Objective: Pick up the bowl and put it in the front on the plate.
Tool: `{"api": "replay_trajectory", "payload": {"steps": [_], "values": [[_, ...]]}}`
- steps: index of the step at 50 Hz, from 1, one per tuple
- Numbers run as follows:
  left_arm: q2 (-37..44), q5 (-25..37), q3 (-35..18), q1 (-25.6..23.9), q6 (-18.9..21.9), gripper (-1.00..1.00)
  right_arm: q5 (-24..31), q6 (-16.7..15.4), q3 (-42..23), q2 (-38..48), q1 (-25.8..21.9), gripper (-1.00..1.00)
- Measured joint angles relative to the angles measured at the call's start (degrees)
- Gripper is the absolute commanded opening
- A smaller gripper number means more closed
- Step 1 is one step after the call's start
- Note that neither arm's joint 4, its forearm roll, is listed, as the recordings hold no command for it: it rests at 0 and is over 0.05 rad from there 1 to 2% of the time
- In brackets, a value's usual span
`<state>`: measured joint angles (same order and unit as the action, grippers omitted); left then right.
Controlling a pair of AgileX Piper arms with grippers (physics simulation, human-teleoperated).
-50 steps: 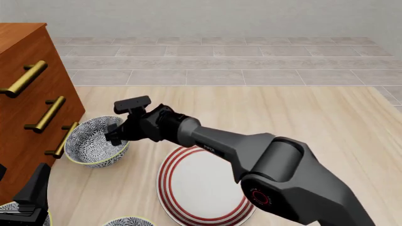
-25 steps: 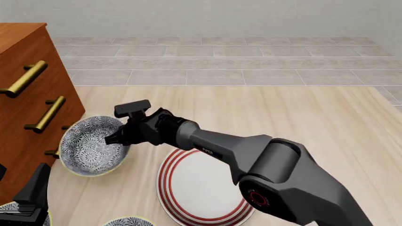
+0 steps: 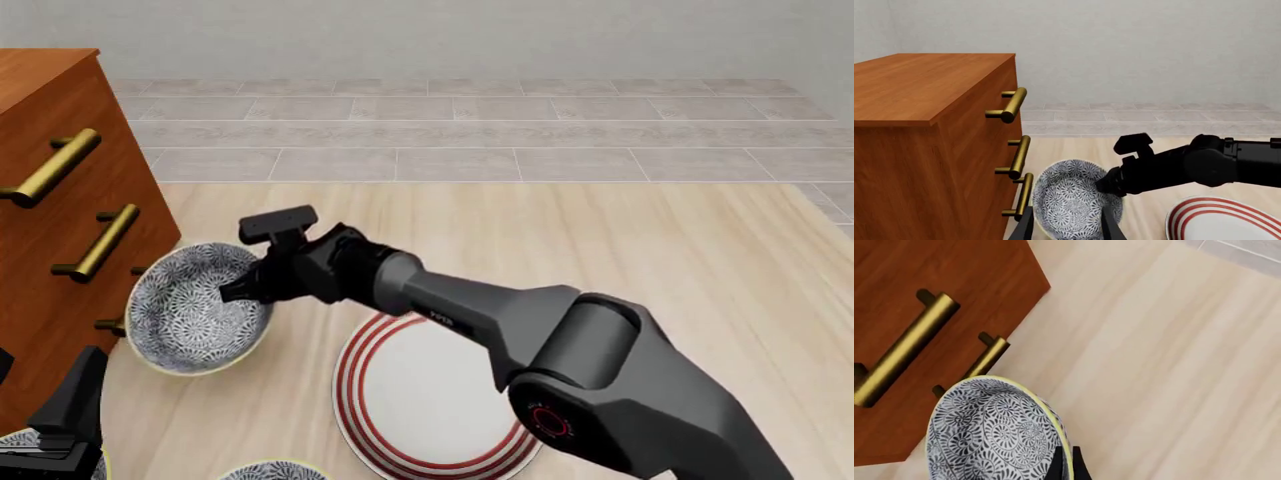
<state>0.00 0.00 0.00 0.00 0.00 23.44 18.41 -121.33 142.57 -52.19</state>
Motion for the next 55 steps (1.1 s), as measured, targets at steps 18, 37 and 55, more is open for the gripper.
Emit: {"api": "replay_trajectory", "payload": {"steps": [18, 37, 55], "values": [[0.00, 0.00, 0.00, 0.00, 0.00, 1.00, -0.45, -0.19, 3.08, -3.61, 0.50, -1.00], [0.00, 0.00, 0.00, 0.00, 0.00, 1.00, -4.54, 1.47, 10.99, -9.62, 1.86, -1.00], [0.00, 0.00, 0.00, 0.00, 0.00, 1.00, -5.57, 3.46, 15.15, -13.69, 4.32, -1.00]]}}
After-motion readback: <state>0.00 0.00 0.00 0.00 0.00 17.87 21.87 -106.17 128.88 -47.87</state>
